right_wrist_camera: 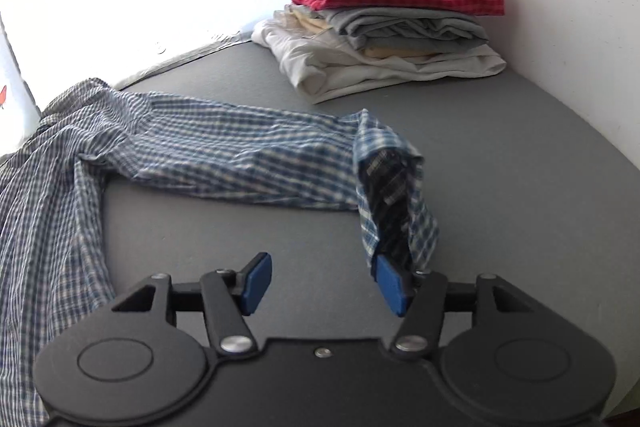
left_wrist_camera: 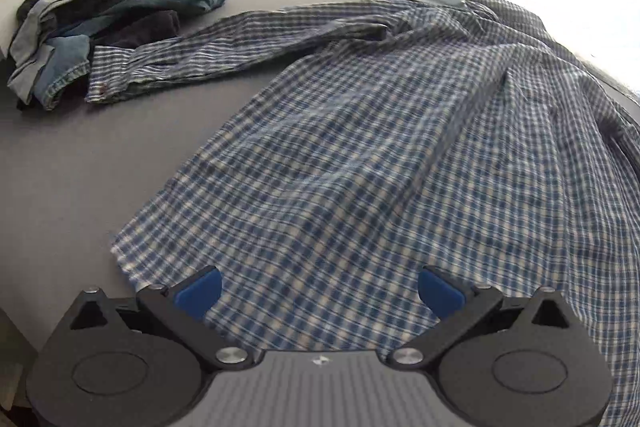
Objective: Fold clothes
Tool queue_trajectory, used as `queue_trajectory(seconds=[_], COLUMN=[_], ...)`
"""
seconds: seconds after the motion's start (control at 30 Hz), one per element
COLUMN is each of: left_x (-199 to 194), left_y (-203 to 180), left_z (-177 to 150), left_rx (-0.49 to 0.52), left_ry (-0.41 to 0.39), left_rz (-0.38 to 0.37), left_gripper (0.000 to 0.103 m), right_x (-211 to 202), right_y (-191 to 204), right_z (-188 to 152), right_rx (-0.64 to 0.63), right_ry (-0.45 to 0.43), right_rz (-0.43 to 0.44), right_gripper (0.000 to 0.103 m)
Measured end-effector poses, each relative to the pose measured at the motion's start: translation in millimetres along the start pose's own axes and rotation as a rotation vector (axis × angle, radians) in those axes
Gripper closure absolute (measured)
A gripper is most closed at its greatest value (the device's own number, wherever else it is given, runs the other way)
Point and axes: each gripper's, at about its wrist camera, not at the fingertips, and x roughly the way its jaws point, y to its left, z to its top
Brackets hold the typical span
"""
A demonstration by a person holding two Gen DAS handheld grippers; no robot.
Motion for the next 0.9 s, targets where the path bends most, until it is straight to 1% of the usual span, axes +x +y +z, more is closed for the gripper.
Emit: queue_trajectory(seconds=[0.1,0.2,0.27,0.37,0.47,0.5,0.53,0.57,0.6,0.63,0.67,0.7,0.8,0.9], left_x=[8.3,22.2,30.8,39.8,37.9,37.2,36.6,35.5,33.7,31.7,30.1,29.2,20.6,1.3], left_y=[47.5,87.8,105.0,117.7,114.0,111.5,109.7,108.6,107.3,105.8,104.1,102.3,97.0,102.4], left_z=[8.9,11.2,9.4,2.6,-4.6,-5.8,-6.6,-6.7,-6.4,-5.7,-4.6,-3.2,-1.1,-5.3], left_rx=[-0.075,-0.137,-0.163,-0.167,-0.126,-0.115,-0.105,-0.099,-0.092,-0.083,-0.07,-0.054,0.02,0.058], left_ry=[-0.022,0.003,0.039,0.08,0.047,0.037,0.026,0.013,-0.004,-0.021,-0.033,-0.032,-0.026,-0.035], left_rz=[0.093,0.13,0.125,0.077,0.057,0.048,0.042,0.039,0.033,0.022,0.002,-0.014,0.014,-0.001], left_gripper=[0.0,0.0,0.0,0.0,0.002,0.006,0.008,0.016,0.032,0.044,0.067,0.1,0.1,0.1], right_x=[-6.2,-13.2,-17.1,-24.4,-24.1,-23.8,-24.0,-24.7,-25.0,-24.7,-24.9,-26.5,-41.7,-69.1], right_y=[28.2,46.9,57.7,71.7,77.8,78.7,79.4,79.8,80.0,79.2,76.6,73.3,64.2,57.5], right_z=[-12.1,-23.8,-31.9,-43.4,-53.6,-56.8,-59.2,-60.2,-60.7,-60.2,-58.4,-56.9,-51.1,-47.7], right_rx=[0.011,0.069,0.082,0.049,0.042,0.047,0.048,0.036,0.018,0.006,0.012,0.032,0.064,0.048], right_ry=[0.025,0.034,0.047,0.059,0.074,0.079,0.079,0.074,0.073,0.078,0.084,0.078,0.043,-0.004], right_rz=[0.064,0.13,0.157,0.164,0.146,0.144,0.142,0.136,0.125,0.123,0.132,0.141,0.143,0.142], right_gripper=[0.043,0.035,0.035,0.032,0.031,0.034,0.039,0.046,0.072,0.1,0.102,0.102,0.103,0.103])
